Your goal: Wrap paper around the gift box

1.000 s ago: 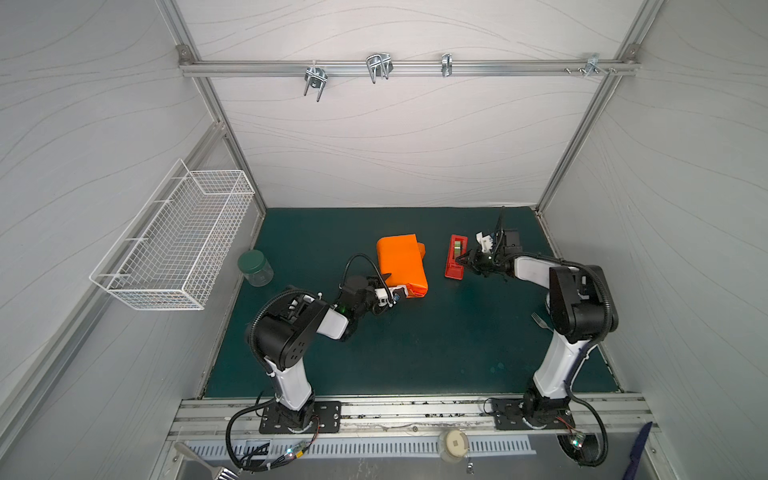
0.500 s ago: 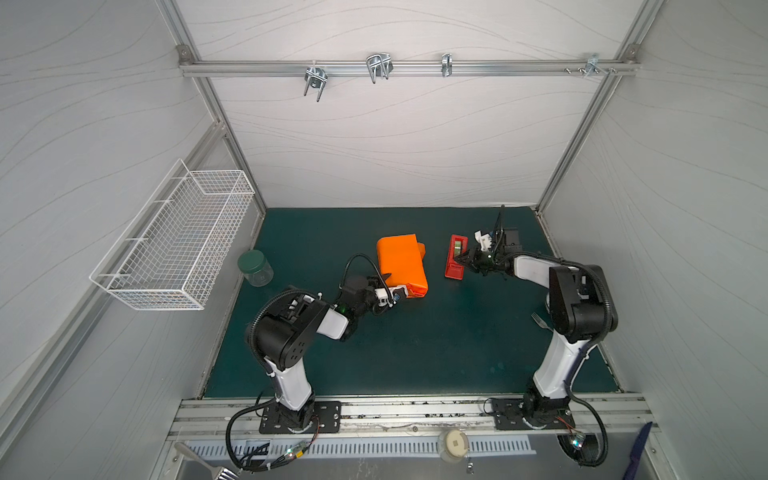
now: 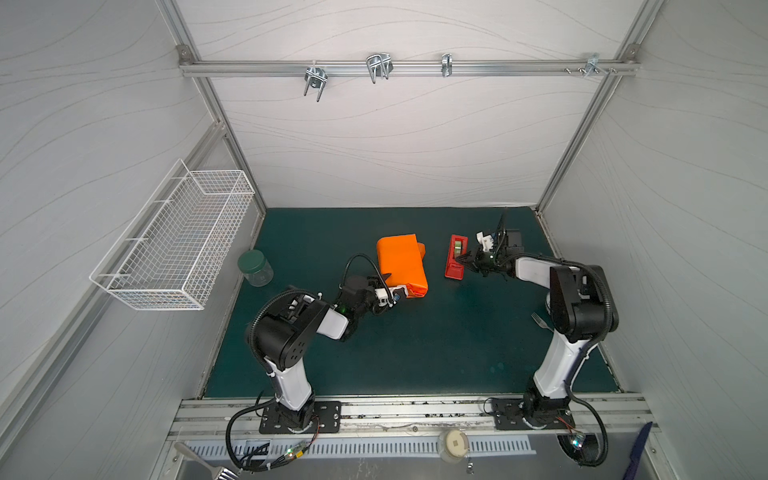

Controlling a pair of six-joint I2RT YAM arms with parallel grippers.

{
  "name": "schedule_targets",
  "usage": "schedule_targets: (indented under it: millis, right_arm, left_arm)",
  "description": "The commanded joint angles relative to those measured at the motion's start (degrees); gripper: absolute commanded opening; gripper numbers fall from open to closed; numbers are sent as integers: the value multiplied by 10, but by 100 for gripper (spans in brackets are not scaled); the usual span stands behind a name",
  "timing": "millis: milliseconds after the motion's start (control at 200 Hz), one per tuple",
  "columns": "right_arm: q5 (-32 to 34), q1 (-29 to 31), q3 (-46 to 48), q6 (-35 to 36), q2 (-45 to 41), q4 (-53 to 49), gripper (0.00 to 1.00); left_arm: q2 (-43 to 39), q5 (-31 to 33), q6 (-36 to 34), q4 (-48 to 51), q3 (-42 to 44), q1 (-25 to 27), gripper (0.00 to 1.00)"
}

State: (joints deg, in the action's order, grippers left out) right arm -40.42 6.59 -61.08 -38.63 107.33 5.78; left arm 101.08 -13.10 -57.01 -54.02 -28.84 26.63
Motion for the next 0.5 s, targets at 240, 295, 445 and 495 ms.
schedule_targets:
  millis: [240,295,445,495]
  right_arm:
    - [-84,-4,18,-83,-17,91,0]
    - [-87,-4,21,-89,-21,96,0]
    - [-95,-3,35,-104,-30,115,0]
    - [-96,-3,41,-109,-36,121,0]
  left_arm:
    - [17,14,-2,80,4,-4,70]
    - [17,13,-3,80,3,-4,70]
    - [17,13,-3,79,3,-4,70]
    - [18,14,-3,80,3,-5,70]
